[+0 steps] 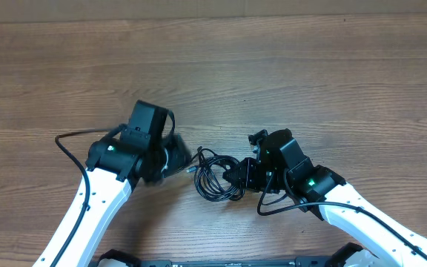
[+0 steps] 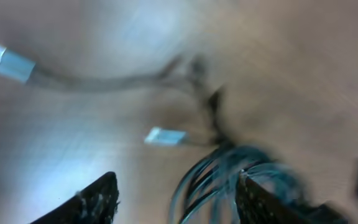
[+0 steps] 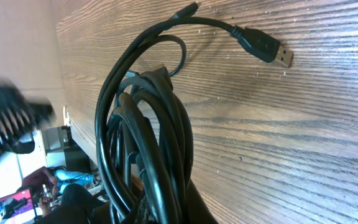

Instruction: Untangle cables

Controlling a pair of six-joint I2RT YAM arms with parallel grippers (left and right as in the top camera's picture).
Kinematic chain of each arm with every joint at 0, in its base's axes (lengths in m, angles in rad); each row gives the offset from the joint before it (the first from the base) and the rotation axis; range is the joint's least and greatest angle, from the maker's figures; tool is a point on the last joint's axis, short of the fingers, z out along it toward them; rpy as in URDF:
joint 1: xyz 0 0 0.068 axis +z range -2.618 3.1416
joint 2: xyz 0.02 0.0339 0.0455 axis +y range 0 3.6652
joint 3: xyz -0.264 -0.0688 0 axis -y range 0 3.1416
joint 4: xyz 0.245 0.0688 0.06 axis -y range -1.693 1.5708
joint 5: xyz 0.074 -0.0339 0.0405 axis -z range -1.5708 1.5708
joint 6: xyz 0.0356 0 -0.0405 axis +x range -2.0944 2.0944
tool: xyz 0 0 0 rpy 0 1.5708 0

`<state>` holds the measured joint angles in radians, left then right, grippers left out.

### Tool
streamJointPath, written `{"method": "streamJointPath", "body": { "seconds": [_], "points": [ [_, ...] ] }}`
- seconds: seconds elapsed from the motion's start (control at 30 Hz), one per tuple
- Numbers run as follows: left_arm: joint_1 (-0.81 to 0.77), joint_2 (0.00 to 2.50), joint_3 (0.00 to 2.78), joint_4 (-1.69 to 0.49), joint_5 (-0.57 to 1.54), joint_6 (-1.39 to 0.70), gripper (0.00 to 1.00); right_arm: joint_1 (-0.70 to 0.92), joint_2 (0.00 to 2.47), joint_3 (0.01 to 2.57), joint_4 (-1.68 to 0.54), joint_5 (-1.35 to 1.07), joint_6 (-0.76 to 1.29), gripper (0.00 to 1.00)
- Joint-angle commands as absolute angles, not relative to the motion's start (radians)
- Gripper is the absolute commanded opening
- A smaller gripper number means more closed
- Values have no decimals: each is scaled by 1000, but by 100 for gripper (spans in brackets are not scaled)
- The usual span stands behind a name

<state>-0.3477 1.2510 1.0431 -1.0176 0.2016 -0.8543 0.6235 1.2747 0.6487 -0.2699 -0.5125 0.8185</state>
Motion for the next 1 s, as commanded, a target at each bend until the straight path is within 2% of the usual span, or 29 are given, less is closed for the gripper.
{"method": "streamJointPath", "body": {
  "seconds": [0.0,0.1,0.3,0.43,0.6,0.97],
  "points": [
    [-348,1259,1056,-1090,257,-905,61,629,1267,657,-258,-525,817,4],
    [-352,1270,1056,-1113,291,-905,64,629,1267,657,-255,-525,818,4],
    [-396,1296,1056,-1106,302,-905,92,629,1267,657,-251,-525,818,4],
    [-432,1345,1056,-1106,296,-905,92,629,1267,657,-251,-525,818,4],
    [-462,1409,1056,-1115,296,-905,81,629,1267,657,-251,-525,818,4],
    [-465,1412,1056,-1191,224,-905,81,629,1267,657,-251,-525,818,4]
  ]
}}
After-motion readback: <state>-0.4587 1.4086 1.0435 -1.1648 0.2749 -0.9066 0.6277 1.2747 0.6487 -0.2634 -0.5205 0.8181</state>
